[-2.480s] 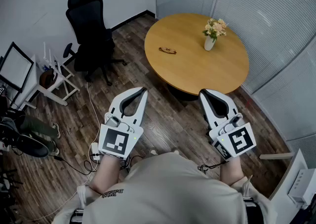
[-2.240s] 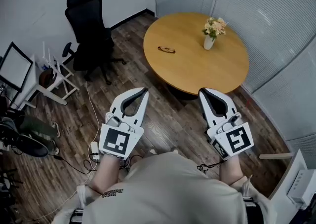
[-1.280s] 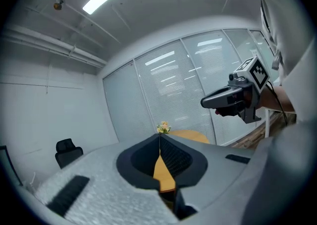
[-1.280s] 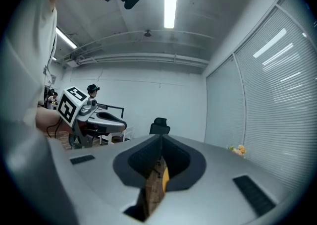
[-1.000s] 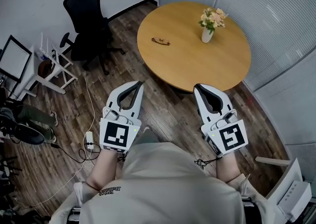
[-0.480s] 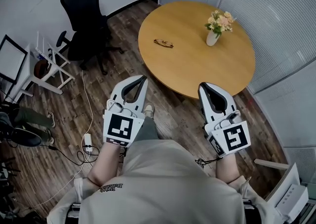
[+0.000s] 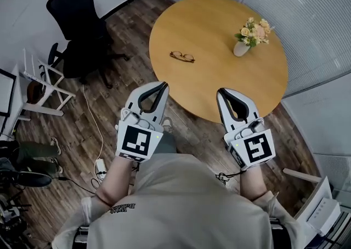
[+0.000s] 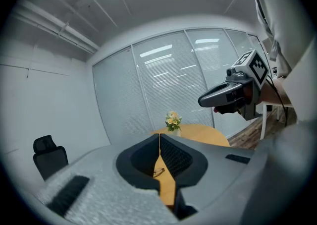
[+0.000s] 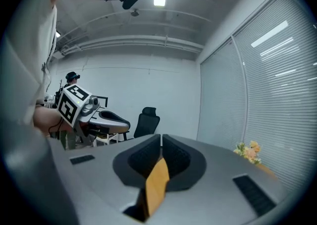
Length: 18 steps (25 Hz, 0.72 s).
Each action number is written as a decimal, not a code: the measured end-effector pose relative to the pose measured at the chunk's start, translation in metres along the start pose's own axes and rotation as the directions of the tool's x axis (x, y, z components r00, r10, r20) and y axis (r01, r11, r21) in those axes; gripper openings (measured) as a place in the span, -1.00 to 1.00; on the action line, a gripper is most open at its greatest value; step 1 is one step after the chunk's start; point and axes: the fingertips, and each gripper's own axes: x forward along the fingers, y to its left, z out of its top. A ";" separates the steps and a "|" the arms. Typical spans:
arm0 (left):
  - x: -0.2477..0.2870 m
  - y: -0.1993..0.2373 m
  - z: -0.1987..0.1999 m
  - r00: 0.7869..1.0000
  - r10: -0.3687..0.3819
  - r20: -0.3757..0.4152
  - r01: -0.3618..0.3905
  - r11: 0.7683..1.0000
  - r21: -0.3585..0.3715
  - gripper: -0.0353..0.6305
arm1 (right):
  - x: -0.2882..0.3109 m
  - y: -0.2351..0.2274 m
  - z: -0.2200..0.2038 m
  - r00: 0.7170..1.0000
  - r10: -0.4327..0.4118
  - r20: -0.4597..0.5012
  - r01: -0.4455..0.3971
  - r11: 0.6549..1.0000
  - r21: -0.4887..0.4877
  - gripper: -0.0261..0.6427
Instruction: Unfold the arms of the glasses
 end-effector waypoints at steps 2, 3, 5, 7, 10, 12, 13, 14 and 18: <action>0.015 0.021 -0.006 1.000 -0.024 -0.010 0.024 1.000 -0.005 -0.82 | 0.025 -0.006 0.004 1.000 -0.007 -0.011 0.007 1.000 0.013 -0.82; 0.023 0.031 -0.008 0.999 -0.037 -0.010 0.037 0.999 -0.008 -0.82 | 0.036 -0.009 0.007 1.000 -0.014 -0.015 0.015 1.000 0.016 -0.82; 0.037 0.050 -0.010 0.998 -0.061 -0.002 0.061 0.998 -0.010 -0.82 | 0.055 -0.018 0.009 0.999 -0.037 -0.028 0.038 0.999 0.013 -0.82; 0.052 0.065 -0.011 0.996 -0.086 0.010 0.086 0.996 -0.006 -0.82 | 0.072 -0.025 0.011 0.997 -0.061 -0.046 0.062 0.998 0.011 -0.82; 0.071 0.086 -0.011 0.992 -0.126 0.027 0.126 0.992 0.007 -0.82 | 0.094 -0.037 0.014 0.992 -0.104 -0.064 0.105 0.994 0.005 -0.82; 0.081 0.100 -0.013 0.988 -0.149 0.035 0.149 0.989 0.011 -0.82 | 0.107 -0.044 0.015 0.988 -0.138 -0.074 0.139 0.990 0.007 -0.82; 0.085 0.107 -0.015 0.987 -0.158 0.035 0.157 0.987 0.012 -0.82 | 0.114 -0.047 0.014 0.985 -0.151 -0.079 0.152 0.988 0.011 -0.82; 0.090 0.113 -0.018 0.986 -0.166 0.033 0.165 0.986 0.012 -0.82 | 0.121 -0.049 0.013 0.983 -0.161 -0.084 0.162 0.987 0.015 -0.82; 0.105 0.128 -0.025 0.980 -0.195 0.029 0.195 0.981 0.017 -0.82 | 0.142 -0.058 0.013 0.977 -0.192 -0.093 0.195 0.981 0.025 -0.82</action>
